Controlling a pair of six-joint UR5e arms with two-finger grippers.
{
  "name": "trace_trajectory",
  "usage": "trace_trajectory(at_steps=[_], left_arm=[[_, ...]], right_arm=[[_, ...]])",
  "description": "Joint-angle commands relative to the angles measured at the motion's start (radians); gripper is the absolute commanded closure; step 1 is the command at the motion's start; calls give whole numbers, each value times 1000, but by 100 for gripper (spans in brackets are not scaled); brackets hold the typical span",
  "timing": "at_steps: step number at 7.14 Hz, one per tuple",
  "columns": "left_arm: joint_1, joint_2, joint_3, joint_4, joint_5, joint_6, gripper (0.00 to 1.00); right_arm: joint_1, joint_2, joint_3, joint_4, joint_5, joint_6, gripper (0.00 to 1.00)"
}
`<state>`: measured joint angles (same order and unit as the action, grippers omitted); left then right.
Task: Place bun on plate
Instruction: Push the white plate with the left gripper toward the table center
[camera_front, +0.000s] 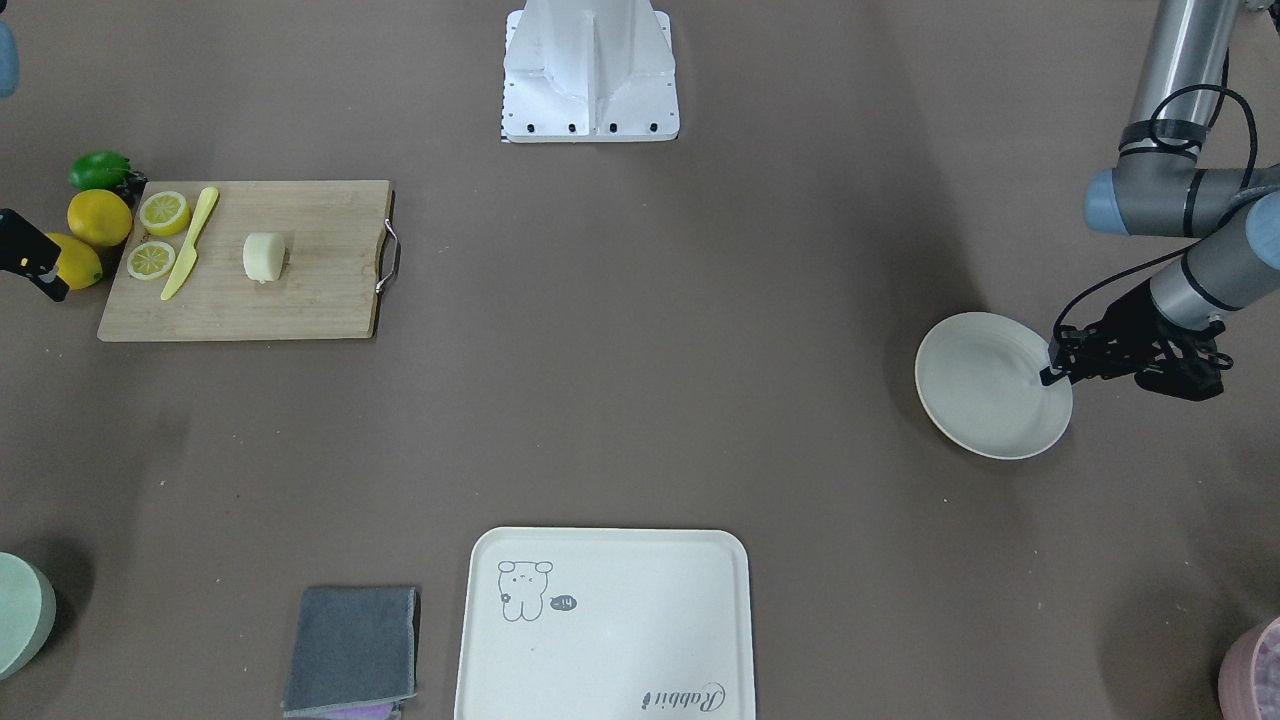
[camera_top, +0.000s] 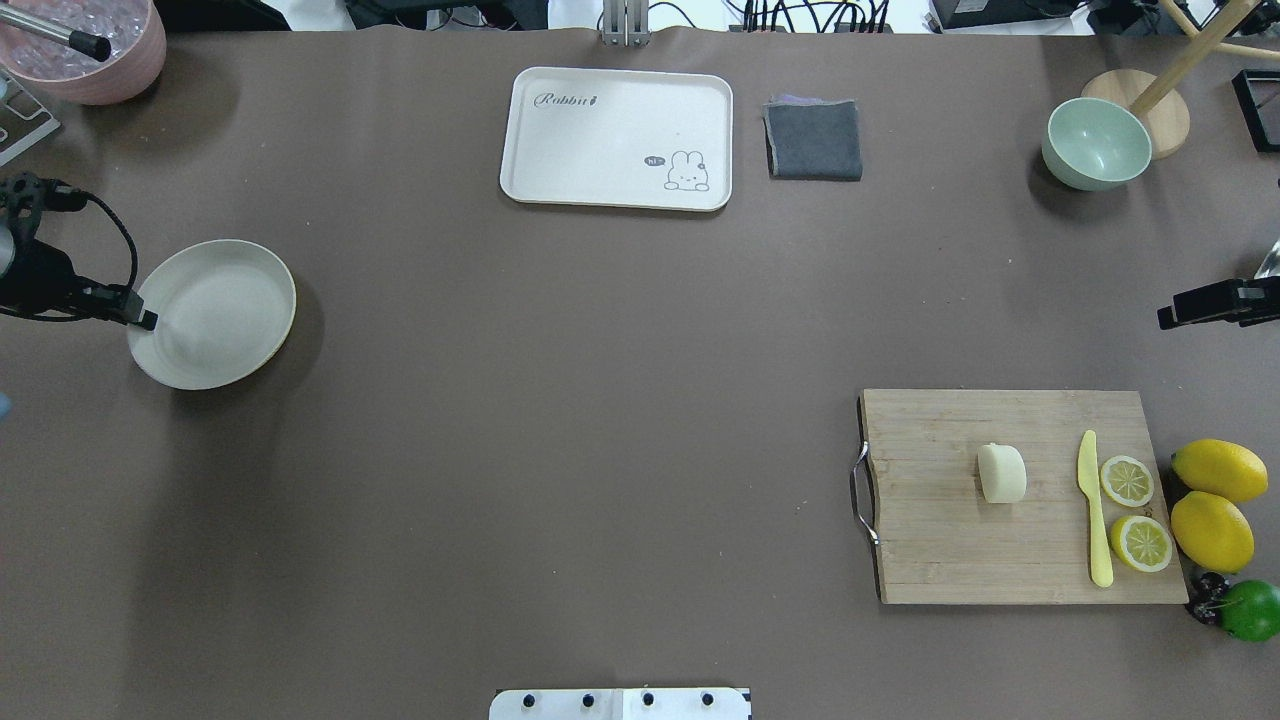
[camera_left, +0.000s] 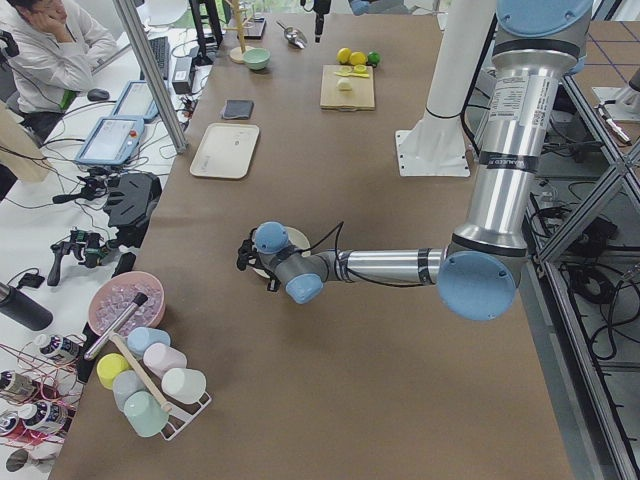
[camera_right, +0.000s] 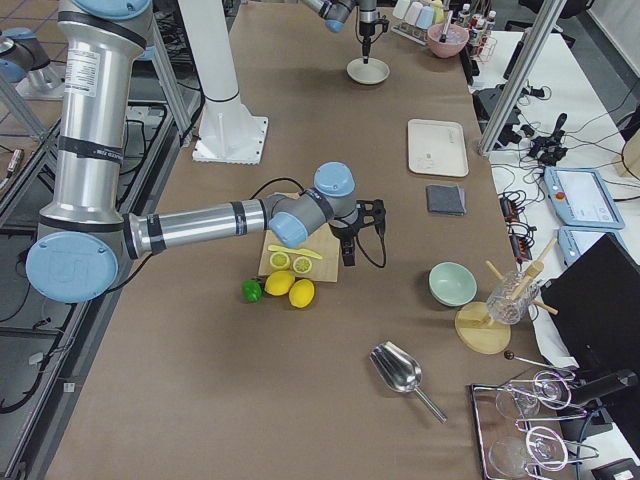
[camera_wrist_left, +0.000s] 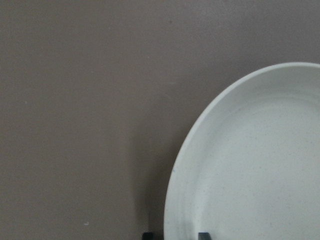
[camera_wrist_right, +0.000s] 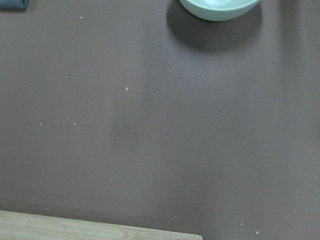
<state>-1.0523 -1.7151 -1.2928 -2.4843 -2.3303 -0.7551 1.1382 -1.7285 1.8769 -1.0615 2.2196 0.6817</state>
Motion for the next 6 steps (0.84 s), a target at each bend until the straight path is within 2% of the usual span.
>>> trace_trajectory(at_steps=[1, 4, 5, 6], left_arm=[[0, -27, -6, -105, -1, -200, 100], [9, -102, -78, -114, 0, -456, 100], [93, -132, -141, -111, 14, -589, 100], [185, -171, -178, -108, 88, -663, 100]], right_arm=[[0, 0, 2, 0, 0, -1, 0], [0, 0, 4, 0, 0, -1, 0], [0, 1, 5, 0, -5, -5, 0], [0, 0, 5, 6, -11, -7, 0]])
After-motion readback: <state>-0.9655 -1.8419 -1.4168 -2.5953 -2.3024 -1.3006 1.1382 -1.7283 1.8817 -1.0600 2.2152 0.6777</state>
